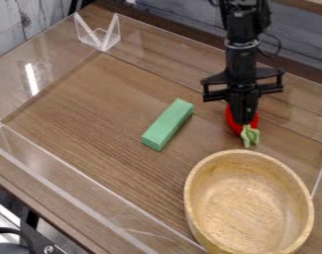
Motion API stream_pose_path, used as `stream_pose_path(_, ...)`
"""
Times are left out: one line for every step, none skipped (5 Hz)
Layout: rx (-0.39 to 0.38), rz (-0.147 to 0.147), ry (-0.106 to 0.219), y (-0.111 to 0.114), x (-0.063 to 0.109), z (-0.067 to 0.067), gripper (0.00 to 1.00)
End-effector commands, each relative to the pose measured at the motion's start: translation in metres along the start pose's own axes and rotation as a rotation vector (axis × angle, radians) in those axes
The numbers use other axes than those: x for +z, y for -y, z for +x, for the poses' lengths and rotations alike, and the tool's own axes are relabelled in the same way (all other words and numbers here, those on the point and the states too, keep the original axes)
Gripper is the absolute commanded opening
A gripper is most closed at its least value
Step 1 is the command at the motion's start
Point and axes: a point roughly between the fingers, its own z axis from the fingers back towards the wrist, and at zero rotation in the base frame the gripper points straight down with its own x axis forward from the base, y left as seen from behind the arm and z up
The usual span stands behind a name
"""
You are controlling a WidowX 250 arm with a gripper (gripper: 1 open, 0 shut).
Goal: Move the red object to the right side of the table
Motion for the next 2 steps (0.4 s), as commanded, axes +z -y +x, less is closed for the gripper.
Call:
stream_pose_path(-0.028, -0.006, 0.022, 0.0063, 0.0011, -0.0012, 0.0)
stream_pose_path(-0.033, -0.003, 0.021, 0.0063, -0.0035, -0.0002, 0.0)
